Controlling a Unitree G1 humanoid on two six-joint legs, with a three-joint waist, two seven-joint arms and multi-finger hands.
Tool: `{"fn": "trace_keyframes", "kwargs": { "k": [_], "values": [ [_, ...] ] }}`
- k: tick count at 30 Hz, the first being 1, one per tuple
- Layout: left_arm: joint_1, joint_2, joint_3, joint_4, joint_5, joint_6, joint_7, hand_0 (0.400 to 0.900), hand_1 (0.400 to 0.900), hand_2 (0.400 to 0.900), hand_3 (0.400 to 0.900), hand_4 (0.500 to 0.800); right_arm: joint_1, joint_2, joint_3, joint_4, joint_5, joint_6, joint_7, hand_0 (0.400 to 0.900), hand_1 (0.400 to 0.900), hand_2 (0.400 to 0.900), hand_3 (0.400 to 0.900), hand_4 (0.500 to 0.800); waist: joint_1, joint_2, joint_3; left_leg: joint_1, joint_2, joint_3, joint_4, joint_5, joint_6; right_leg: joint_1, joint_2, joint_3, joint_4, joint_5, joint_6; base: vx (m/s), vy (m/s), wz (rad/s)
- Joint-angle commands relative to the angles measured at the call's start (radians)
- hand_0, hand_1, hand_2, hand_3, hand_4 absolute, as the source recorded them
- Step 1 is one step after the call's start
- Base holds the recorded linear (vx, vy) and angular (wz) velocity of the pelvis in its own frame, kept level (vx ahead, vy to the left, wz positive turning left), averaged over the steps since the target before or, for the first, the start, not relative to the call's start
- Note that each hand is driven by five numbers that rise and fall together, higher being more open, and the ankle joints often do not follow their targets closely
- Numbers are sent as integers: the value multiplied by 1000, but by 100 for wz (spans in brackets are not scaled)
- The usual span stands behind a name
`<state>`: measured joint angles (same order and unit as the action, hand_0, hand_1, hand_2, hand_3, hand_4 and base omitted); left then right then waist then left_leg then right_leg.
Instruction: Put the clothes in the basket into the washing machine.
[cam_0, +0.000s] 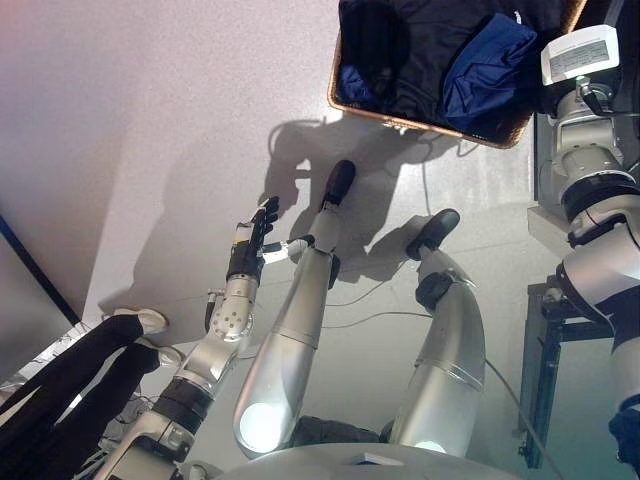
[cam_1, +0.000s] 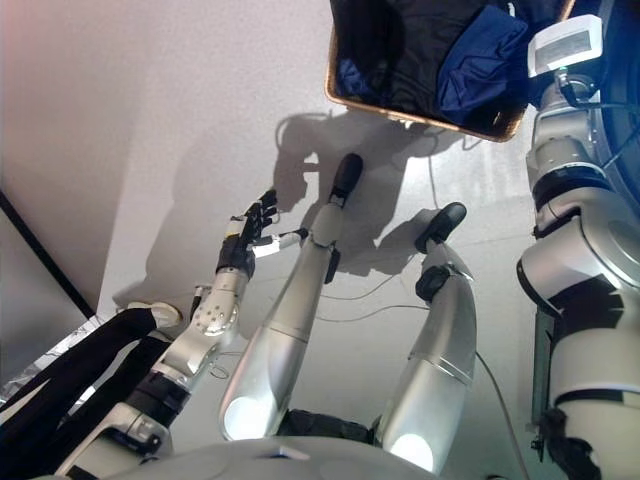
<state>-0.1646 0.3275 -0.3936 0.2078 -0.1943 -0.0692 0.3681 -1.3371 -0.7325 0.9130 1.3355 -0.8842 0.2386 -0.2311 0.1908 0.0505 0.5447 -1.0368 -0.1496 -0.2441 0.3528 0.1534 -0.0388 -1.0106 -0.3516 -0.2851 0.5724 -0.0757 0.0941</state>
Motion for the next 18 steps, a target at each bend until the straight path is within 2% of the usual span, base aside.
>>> {"fn": "trace_keyframes", "kwargs": {
  "k": [1, 10, 16, 18],
  "values": [
    [66, 20, 54, -77, 23, -26, 45, 900, 900, 900, 900, 800, -96, -61, 112, 15, -18, 72, -34, 400, 400, 400, 400, 500, -7, 21, -25, 22, -1, 30, 34, -150, -6, 19, 27, 43, -80, 55, 50, -8, 3, -9],
    [66, 36, 59, -78, 64, -28, 61, 900, 900, 900, 900, 800, -99, -118, 100, -94, 4, 67, -142, 400, 400, 400, 400, 500, -38, 6, -25, 58, 14, 48, 16, -149, -10, 50, 44, 58, -122, 73, 54, -4, -3, -8],
    [66, 48, 52, -77, 69, -36, 52, 900, 900, 900, 900, 800, -127, -186, 152, -87, -44, 73, -167, 400, 400, 400, 400, 500, -46, 2, -25, 93, 27, 61, 5, -151, -12, 82, 57, 65, -155, 86, 58, 7, -10, -10],
    [62, 63, 45, -72, 72, -41, 45, 900, 900, 900, 900, 800, -191, -247, 220, -66, -75, 85, -173, 400, 400, 400, 400, 500, -50, -6, -25, 123, 32, 66, -2, -154, -14, 108, 65, 72, -172, 92, 61, 18, -5, -14]
  ]
}}
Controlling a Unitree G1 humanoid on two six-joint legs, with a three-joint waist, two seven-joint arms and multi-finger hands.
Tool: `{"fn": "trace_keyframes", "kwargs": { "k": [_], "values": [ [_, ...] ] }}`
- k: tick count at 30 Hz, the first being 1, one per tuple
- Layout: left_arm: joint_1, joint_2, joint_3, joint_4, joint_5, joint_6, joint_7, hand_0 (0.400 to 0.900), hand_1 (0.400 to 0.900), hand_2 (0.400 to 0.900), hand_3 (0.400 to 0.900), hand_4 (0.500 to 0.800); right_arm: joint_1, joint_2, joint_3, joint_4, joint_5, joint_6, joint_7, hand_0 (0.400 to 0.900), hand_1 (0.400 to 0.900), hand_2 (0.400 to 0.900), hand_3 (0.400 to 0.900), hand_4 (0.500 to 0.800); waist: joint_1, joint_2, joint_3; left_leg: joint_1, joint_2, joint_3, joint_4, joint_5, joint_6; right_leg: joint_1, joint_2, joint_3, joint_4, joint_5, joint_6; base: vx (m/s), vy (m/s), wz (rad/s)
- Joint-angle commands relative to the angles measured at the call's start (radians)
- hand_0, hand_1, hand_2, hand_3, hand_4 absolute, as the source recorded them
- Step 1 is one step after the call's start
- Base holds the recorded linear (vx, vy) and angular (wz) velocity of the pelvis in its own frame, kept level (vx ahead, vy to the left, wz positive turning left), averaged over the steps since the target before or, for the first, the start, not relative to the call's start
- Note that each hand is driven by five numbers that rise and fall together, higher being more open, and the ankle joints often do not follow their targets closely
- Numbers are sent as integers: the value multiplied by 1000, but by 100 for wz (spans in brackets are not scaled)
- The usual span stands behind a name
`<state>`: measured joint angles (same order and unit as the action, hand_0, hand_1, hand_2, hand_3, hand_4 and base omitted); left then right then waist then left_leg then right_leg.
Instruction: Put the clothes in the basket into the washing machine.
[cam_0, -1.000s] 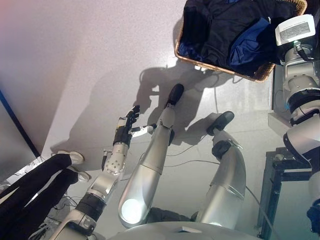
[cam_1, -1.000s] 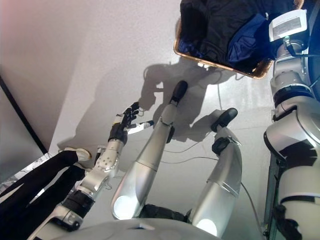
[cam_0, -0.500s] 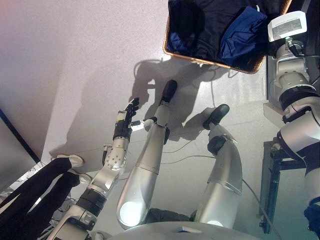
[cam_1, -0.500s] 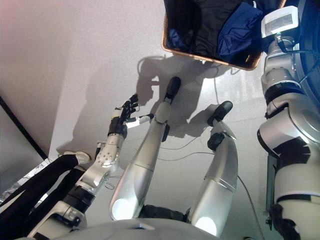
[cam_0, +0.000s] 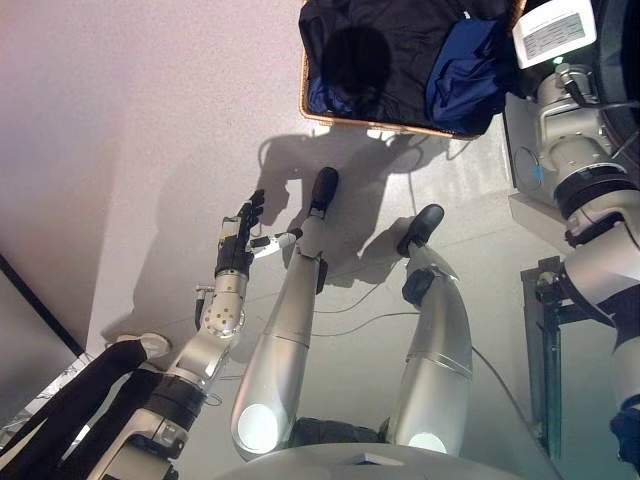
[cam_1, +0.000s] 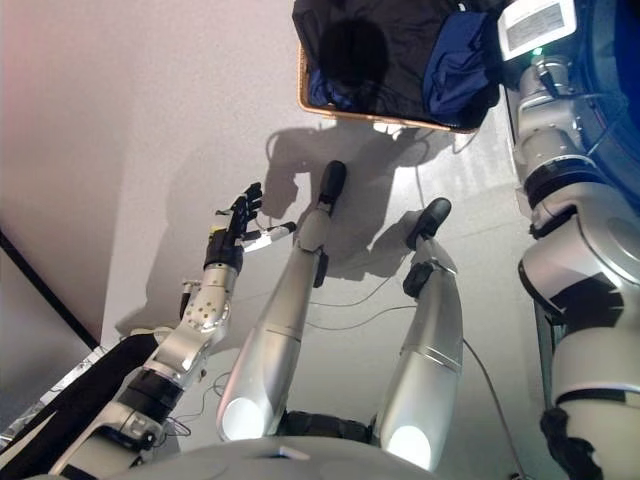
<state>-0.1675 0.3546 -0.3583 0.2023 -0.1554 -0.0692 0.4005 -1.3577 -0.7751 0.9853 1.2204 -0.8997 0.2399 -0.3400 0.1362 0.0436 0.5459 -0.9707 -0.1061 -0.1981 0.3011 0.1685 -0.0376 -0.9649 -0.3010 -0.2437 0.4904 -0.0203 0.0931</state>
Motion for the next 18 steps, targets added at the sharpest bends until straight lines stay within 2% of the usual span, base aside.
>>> {"fn": "trace_keyframes", "kwargs": {
  "k": [1, 6, 9, 12, 15, 18],
  "values": [
    [64, 33, 9, -66, 33, -41, 12, 900, 900, 900, 900, 800, -174, -205, 153, 50, -59, 83, -63, 400, 400, 400, 400, 500, 4, 4, -26, 58, -10, 20, 48, -169, -16, 63, 15, 30, -92, 37, 62, 25, -28, -13],
    [52, 62, -11, -77, 33, -50, -9, 900, 900, 900, 900, 800, -329, -302, 287, 149, -87, 141, -57, 400, 400, 400, 400, 500, 14, 4, -26, 115, 0, 28, 15, -166, -19, 115, 23, 37, -124, 42, 65, 15, -27, -5],
    [57, 64, -17, -76, 24, -55, -19, 900, 900, 900, 900, 800, -374, -307, 317, 181, -88, 149, -49, 400, 400, 400, 400, 500, 20, 14, -26, 127, 0, 26, -1, -160, -18, 124, 24, 36, -130, 43, 65, 5, -6, 2],
    [72, 81, -12, -77, 0, -71, -28, 900, 900, 900, 900, 800, -502, -317, 415, 228, -106, 165, -31, 400, 400, 400, 400, 500, 34, 19, -26, 156, -1, 23, -36, -149, -20, 140, 22, 34, -134, 41, 68, 24, -11, 6],
    [92, 120, 10, -79, -5, -74, -41, 900, 900, 900, 900, 800, -479, -350, 415, 216, -176, 171, 6, 400, 400, 400, 400, 500, 44, -18, -26, 174, -2, 23, -57, -140, -22, 148, 20, 37, -130, 35, 68, 22, -4, 4],
    [99, 120, 26, -80, -12, -74, -50, 900, 900, 900, 900, 800, -441, -349, 415, 226, -232, 167, 71, 400, 400, 400, 400, 500, 50, -19, -26, 179, -2, 22, -58, -140, -22, 149, 16, 39, -126, 31, 68, 0, 0, 0]
  ]
}}
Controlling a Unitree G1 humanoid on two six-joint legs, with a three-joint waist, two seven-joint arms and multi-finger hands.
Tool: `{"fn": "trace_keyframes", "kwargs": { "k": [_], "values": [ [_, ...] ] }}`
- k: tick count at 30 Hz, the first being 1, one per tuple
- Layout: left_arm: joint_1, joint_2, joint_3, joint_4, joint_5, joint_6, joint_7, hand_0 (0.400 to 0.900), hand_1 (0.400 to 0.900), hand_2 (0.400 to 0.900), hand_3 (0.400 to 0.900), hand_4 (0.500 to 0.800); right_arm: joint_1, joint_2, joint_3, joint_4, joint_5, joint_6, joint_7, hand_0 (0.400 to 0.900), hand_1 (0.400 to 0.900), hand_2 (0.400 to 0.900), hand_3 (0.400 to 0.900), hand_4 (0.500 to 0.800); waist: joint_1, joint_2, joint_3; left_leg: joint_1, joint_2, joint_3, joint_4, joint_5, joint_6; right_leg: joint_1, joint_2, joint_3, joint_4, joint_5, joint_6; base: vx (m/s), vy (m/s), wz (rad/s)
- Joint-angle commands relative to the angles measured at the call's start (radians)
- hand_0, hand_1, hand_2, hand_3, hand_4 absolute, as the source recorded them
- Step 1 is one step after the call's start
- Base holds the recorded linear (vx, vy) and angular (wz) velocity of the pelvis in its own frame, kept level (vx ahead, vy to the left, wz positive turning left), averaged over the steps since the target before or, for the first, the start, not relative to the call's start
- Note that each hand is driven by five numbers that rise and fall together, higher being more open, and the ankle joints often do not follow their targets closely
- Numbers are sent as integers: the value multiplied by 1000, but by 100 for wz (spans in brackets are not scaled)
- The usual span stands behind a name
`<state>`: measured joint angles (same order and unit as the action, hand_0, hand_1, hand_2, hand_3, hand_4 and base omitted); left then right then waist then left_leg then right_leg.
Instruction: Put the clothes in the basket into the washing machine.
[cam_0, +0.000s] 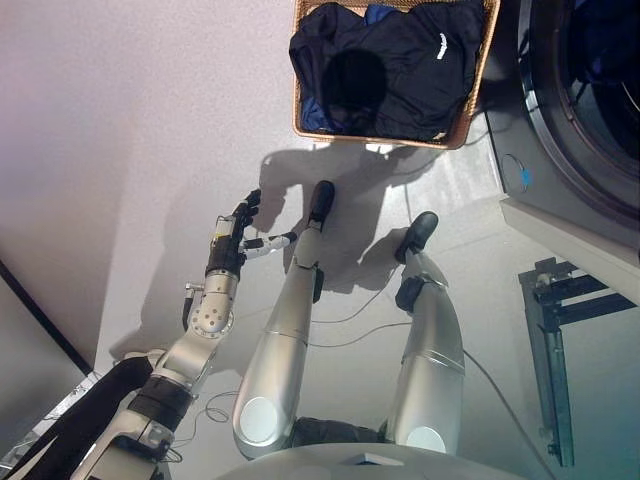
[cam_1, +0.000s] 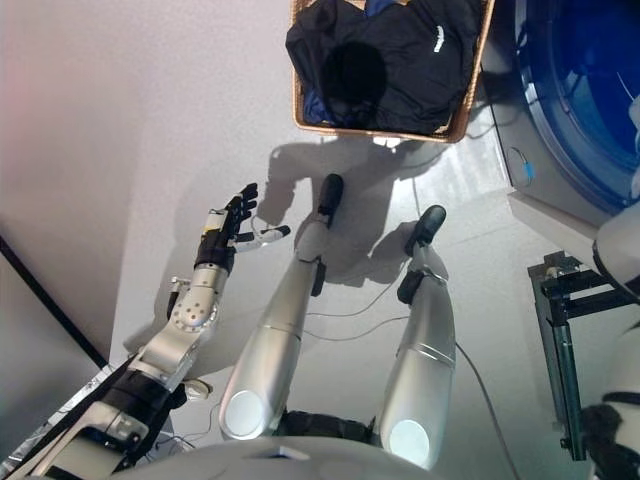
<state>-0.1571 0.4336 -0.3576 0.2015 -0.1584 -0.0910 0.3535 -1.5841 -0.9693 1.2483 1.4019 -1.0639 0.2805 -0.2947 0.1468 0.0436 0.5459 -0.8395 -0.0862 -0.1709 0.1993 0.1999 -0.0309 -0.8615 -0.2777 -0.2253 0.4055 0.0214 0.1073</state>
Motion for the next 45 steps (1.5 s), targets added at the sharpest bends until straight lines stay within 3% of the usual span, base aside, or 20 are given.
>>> {"fn": "trace_keyframes", "kwargs": {
  "k": [1, 5, 6, 7, 17, 23, 24, 25, 28, 30, 31, 32, 35, 36, 39, 45],
  "values": [
    [90, 33, 27, -80, -14, -54, -4, 900, 900, 900, 900, 800, -219, -146, 152, 59, -63, 133, 35, 400, 400, 400, 400, 500, 41, -12, -26, 48, -24, -5, 45, -172, -29, 45, -7, 20, -39, -12, 53, 7, -18, 5],
    [98, 13, 31, -83, -29, -55, -9, 900, 900, 900, 900, 800, -217, -124, 152, 105, -39, 137, 67, 400, 400, 400, 400, 500, 46, 13, -26, 42, -32, -6, 47, -171, -26, 33, -14, 28, -25, -13, 53, -2, -2, 4],
    [97, 8, 32, -82, -31, -56, -11, 900, 900, 900, 900, 800, -223, -121, 152, 112, -34, 137, 70, 633, 633, 633, 633, 640, 46, 24, -26, 41, -35, -5, 46, -169, -26, 30, -16, 31, -19, -14, 53, -16, 29, 4],
    [94, 3, 27, -82, -32, -57, -18, 900, 900, 900, 900, 800, -230, -120, 152, 125, -22, 137, 72, 900, 900, 900, 900, 800, 48, 36, -26, 38, -38, -4, 45, -167, -26, 22, -21, 35, -15, -15, 53, -21, 34, 7],
    [111, -2, 30, -114, -42, -67, -66, 900, 900, 900, 900, 800, -264, -212, 152, 176, 27, 124, 112, 900, 900, 900, 900, 800, 78, 134, -26, 13, -75, -1, 11, -126, -27, -50, -69, 68, 32, -17, 64, -32, 47, 9],
    [116, -29, 18, -141, -56, -64, -74, 900, 900, 900, 900, 800, -314, -205, 152, 230, 111, 142, 127, 900, 900, 900, 900, 800, 80, 185, -26, 5, -86, 3, 15, -121, -21, -64, -78, 85, 43, -13, 66, -16, 18, -2],
    [109, 4, 34, -132, -49, -61, -68, 900, 900, 900, 900, 800, -343, -220, 152, 207, 124, 137, 154, 900, 900, 900, 900, 800, 72, 156, -26, 8, -82, 5, 15, -120, -23, -60, -73, 83, 38, -10, 66, -14, 25, -12],
    [110, 21, 49, -128, -52, -61, -59, 900, 900, 900, 900, 800, -368, -248, 152, 193, 112, 129, 129, 900, 900, 900, 900, 800, 64, 132, -26, 9, -80, 8, 16, -121, -21, -62, -69, 85, 36, -6, 65, -2, 36, -21],
    [104, -16, 45, -132, -28, -43, -39, 900, 900, 900, 900, 800, -377, -278, 152, 154, 230, 119, 55, 900, 900, 900, 900, 800, 37, 141, -26, -2, -71, 20, 27, -127, -21, -61, -58, 92, 20, 7, 65, -3, 23, -18],
    [88, -33, 34, -135, -14, -40, -32, 900, 900, 900, 900, 800, -292, -275, 40, 146, 311, 110, 18, 900, 900, 900, 900, 800, 26, 156, -26, -8, -66, 17, 38, -130, -21, -52, -51, 84, 13, 9, 64, -57, 14, -3],
    [75, -37, 30, -135, -4, -32, -34, 900, 900, 900, 900, 800, -200, -260, -79, 132, 363, 94, 6, 900, 900, 900, 900, 800, 21, 156, -26, -28, -65, 18, 42, -102, -19, -56, -51, 67, -2, 42, 53, 0, 0, 0],
    [72, -28, 25, -130, -3, -35, -29, 900, 900, 900, 900, 800, -141, -246, -165, 121, 401, 94, -27, 900, 900, 900, 900, 800, 21, 145, -26, 0, -62, 12, 46, -133, -23, -28, -47, 72, 6, 10, 62, -6, -21, 5],
    [38, -19, -1, -96, 1, -32, -22, 900, 900, 900, 900, 800, -52, -162, -315, 81, 494, 68, -65, 900, 900, 900, 900, 800, 28, 128, -26, 33, -57, 7, 60, -144, -22, 22, -43, 57, -1, 11, 62, 10, -26, 5],
    [23, -22, -7, -84, 4, -28, -18, 900, 900, 900, 900, 800, -4, -123, -397, 64, 527, 54, -74, 900, 900, 900, 900, 800, 26, 125, -26, 23, -58, 9, 64, -120, -17, 25, -42, 41, -15, 42, 52, -69, 24, -1],
    [-10, -18, -24, -41, -1, -27, -9, 900, 900, 900, 900, 800, 5, -11, -460, 24, 583, 33, -96, 900, 900, 900, 900, 800, 38, 99, -26, 76, -53, 14, 73, -136, -10, 97, -35, 33, -32, 44, 48, 6, 14, -5],
    [-34, -57, -22, 16, -9, -16, 10, 900, 900, 900, 900, 800, 235, 151, -747, -11, 765, -3, -155, 900, 900, 900, 900, 800, 22, 63, -26, 188, -43, 22, 73, -158, -4, 236, -17, 19, -81, 42, 40, 46, 9, -7]
  ]
}}
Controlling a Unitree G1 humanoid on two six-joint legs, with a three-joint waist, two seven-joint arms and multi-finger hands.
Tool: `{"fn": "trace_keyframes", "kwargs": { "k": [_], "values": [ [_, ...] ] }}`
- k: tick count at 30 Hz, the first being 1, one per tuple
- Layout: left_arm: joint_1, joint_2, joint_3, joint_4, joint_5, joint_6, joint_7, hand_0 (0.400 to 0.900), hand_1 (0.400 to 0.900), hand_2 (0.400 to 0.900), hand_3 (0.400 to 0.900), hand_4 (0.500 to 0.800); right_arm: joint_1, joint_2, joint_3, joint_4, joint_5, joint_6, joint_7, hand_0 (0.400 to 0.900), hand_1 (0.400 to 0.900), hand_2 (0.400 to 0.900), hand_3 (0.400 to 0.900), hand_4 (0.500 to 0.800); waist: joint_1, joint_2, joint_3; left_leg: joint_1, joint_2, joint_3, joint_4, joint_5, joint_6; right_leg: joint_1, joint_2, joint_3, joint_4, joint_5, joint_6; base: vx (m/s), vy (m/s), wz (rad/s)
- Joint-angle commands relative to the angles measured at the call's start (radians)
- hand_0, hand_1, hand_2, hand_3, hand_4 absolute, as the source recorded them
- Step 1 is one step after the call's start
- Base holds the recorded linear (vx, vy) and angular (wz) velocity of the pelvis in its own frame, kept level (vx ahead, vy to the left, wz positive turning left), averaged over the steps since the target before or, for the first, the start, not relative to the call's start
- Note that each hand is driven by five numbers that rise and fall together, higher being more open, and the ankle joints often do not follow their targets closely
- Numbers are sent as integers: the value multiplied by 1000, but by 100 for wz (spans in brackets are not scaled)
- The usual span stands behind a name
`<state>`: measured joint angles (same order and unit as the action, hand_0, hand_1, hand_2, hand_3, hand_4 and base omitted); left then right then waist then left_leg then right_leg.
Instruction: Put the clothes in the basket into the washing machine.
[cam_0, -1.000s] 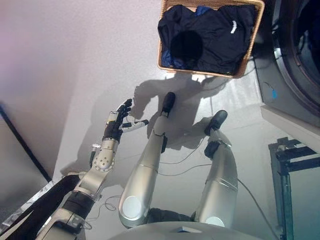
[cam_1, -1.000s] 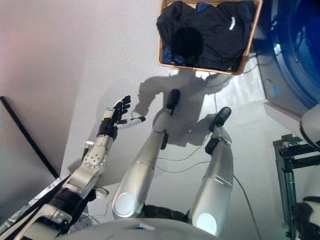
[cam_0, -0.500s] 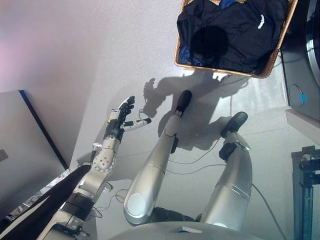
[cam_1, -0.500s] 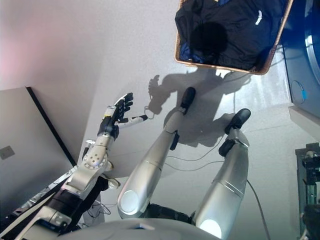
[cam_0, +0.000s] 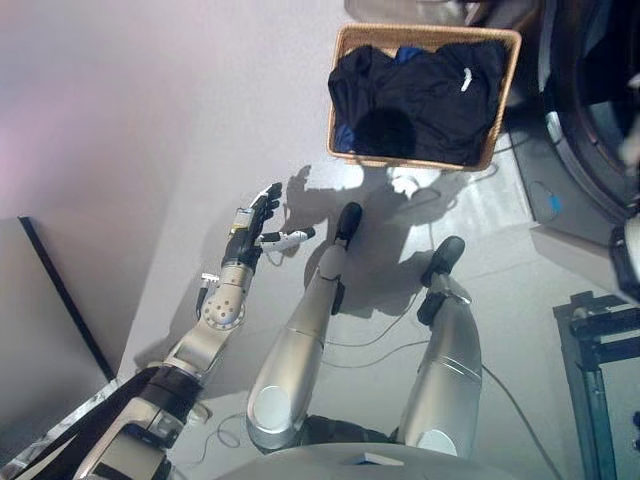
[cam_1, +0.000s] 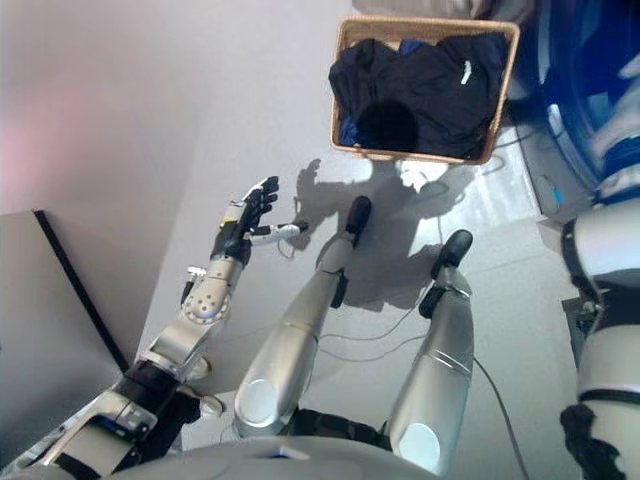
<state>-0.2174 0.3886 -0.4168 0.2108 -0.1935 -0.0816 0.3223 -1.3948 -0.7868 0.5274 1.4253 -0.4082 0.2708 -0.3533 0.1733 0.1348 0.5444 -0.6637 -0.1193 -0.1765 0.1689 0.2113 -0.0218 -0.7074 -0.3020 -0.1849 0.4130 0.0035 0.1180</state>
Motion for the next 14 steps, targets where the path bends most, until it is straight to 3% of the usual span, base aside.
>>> {"fn": "trace_keyframes", "kwargs": {
  "k": [1, 2, 4, 5, 6, 7, 12, 14],
  "values": [
    [23, -21, 37, 28, 35, -20, 39, 900, 900, 900, 900, 800, 80, -1, -47, -58, 124, -19, -106, 900, 900, 900, 900, 800, -11, -37, -24, 40, -4, 30, 99, -172, -13, 113, 14, -23, -100, 60, 28, 54, 65, -38],
    [58, -71, 87, 16, 23, -11, 96, 900, 900, 900, 900, 800, 579, 394, -97, -307, 96, -8, -289, 900, 900, 900, 900, 800, -49, -54, -24, 55, 7, 52, 91, -177, -6, 117, 29, -4, -114, 65, 25, 60, 100, -53],
    [69, -94, 132, 80, 54, 24, 91, 900, 900, 900, 900, 800, 687, 332, -197, -470, 113, -65, -231, 900, 900, 900, 900, 800, -96, -85, -24, 87, 19, 63, 80, -177, -6, 156, 53, 5, -140, 69, 22, 71, 55, -52],
    [84, -101, 140, 105, 81, 30, 94, 900, 900, 900, 900, 800, 790, 392, -224, -572, 129, -99, -249, 900, 900, 900, 900, 800, -113, -100, -24, 126, 27, 63, 63, -178, -6, 191, 59, 0, -157, 69, 23, 61, -21, -23],
    [87, -100, 138, 105, 81, 29, 94, 900, 900, 900, 900, 800, 797, 393, -226, -577, 127, -97, -249, 900, 900, 900, 900, 800, -112, -101, -24, 133, 27, 62, 59, -177, -7, 198, 59, -1, -160, 70, 23, 128, -60, -26],
    [108, -102, 168, 178, 90, 48, 80, 900, 900, 900, 900, 800, 958, 436, -332, -674, 273, -162, -207, 900, 900, 900, 900, 800, -140, -130, -24, 220, 44, 66, 13, -174, -9, 278, 72, -6, -199, 73, 28, 133, -56, -22],
    [155, -73, 232, 218, 92, 44, 46, 900, 900, 900, 900, 800, 1101, 444, -432, -638, 452, -234, -126, 900, 900, 900, 900, 800, -151, -152, -70, 339, 70, 72, -79, -151, -7, 400, 100, -10, -294, 96, 35, 139, -42, -18],
    [178, -73, 264, 306, 85, 56, 14, 900, 900, 900, 900, 800, 1178, 462, -475, -607, 547, -263, -59, 900, 900, 900, 900, 800, -159, -158, -116, 404, 85, 82, -129, -145, -6, 453, 113, -7, -333, 98, 37, 120, -32, -12]
  ]
}}
